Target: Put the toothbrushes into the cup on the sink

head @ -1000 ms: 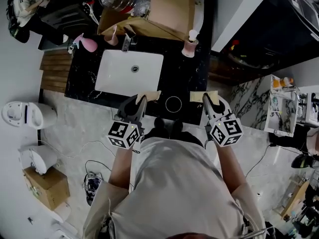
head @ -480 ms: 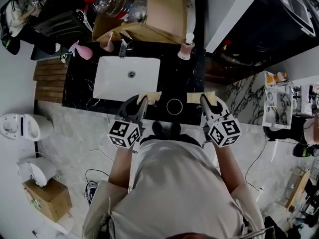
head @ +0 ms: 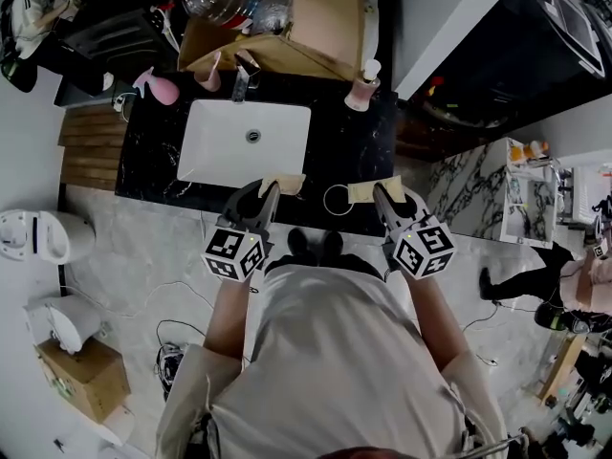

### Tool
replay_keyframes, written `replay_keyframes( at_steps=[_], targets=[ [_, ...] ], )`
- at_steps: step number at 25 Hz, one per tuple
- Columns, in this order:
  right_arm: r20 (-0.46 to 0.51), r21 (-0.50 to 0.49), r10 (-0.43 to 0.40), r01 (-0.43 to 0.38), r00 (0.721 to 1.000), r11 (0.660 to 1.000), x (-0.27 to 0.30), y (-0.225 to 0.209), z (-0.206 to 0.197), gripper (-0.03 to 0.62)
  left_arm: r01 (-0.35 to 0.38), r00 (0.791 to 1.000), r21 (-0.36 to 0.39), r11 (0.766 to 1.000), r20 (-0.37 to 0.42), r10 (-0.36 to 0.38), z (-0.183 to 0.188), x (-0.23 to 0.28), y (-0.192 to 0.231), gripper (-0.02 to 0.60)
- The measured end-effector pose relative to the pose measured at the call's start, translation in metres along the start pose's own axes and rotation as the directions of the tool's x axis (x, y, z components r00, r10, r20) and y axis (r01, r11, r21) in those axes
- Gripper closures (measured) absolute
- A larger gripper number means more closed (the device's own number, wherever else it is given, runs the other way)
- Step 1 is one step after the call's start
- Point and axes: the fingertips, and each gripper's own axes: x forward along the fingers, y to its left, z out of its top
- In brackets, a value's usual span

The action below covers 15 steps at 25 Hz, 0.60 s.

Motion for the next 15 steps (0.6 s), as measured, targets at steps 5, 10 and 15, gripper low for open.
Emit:
replay_keyframes(
  at_steps=[5,10,15],
  targets=[
    [-0.027,0.016,0.017,-0.017,0.999,1.0,0.008,0.005,-0.013,0.525,-0.015,1.0,-0.009,1.0,-0.005,0.015,-0.007,-0.007,0.009,0.54],
    [-0.06,0.011,0.036,-0.035,0.998,0.999,0.017,0.008,-0.027,0.525,-0.033,0.999,-0.019,0.999,-0.014,0.033,-0.014,-0.015,0.02,0.54],
    [-0.08,0.0,0.033,-0.033,0.996,0.999,0.025,0.008,-0.039,0.525,-0.046,0.999,-0.035,0.998,-0.006,0.046,-0.018,-0.019,0.022,0.54]
  ],
)
